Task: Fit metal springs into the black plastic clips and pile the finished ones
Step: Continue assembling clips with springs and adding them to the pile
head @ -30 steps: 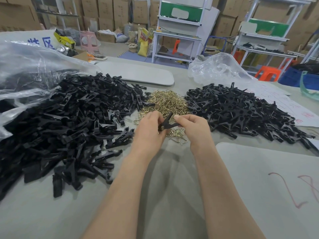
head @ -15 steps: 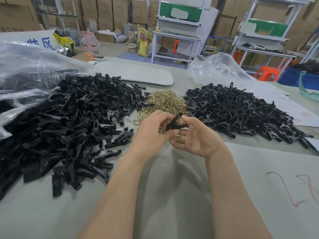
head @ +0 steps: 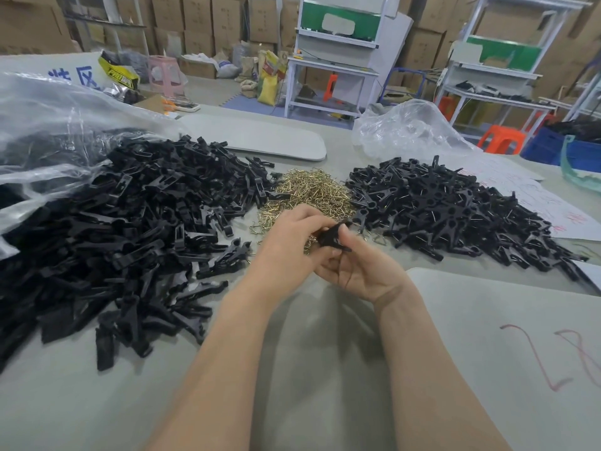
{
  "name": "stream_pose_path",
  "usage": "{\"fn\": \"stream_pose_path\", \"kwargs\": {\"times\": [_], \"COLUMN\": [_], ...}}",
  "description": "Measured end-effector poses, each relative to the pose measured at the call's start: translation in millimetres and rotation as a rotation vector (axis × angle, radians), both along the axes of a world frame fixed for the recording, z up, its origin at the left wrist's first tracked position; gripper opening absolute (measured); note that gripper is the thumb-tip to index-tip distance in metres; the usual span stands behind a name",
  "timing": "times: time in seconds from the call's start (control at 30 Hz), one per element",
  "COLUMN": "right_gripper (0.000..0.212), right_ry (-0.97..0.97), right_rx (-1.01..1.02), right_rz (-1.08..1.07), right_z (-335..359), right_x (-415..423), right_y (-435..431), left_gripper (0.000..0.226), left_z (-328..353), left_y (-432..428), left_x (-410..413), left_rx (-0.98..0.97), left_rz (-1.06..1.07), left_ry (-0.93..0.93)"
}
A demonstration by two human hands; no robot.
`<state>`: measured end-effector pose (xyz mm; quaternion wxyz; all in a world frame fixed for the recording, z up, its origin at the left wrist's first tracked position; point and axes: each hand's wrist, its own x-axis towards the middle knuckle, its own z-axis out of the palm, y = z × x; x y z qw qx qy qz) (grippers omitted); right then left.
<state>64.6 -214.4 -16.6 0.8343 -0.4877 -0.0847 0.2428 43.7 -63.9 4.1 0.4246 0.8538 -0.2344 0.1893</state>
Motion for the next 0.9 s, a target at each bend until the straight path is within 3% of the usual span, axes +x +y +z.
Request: {"fn": "stream_pose_path", "kwargs": {"times": [0.23,0.37,0.53,0.63,0.7,0.8,0.87,0.9], "right_gripper": [0.046,0.022,0.03,0.05,0.049,0.016,0.016,0.016], "right_ry": [-0.021,-0.023,0.015,0.026,-0.081,-0.323,-0.399,-0.376], "right_rx": [-0.042,-0.083,-0.133,-0.297,-0.465,-0.72,-0.749,-0.654], "right_rz": [-0.014,-0.044,-0.014,-0.033,-0.116,-0.272,-0.547,-0.747], "right_z": [-2.7,-1.0,2.1,11.8,15.9,20.3,20.1,23.0], "right_x": [-0.2,-1.4,-1.1,-2.1,-2.1,-2.3,2.1,5.3], "right_y": [-2.6,-1.8,-2.0,-3.8,-6.1,1.9,8.6,8.2], "left_gripper": [0.038,0.035,0.031,0.025,0.021,0.03,0.047,0.052], "left_z": [-0.5,-0.5,-5.2,-8.2,-11.4,-15.2,-15.2,-12.9], "left_y": [1.5,1.9,4.7,5.8,6.9,3.5,2.3,3.2], "left_x": [1.6,1.6,4.3,6.3,7.9,8.8,10.3,10.4], "left_rx": [0.036,0.044,0.029,0.016,0.078,0.153,0.141,0.067], "left_rz": [-0.029,-0.034,-0.028,0.061,0.142,0.11,0.131,0.175], "left_ry": [-0.011,-0.014,0.024,0.09,0.165,0.248,0.214,0.185]}}
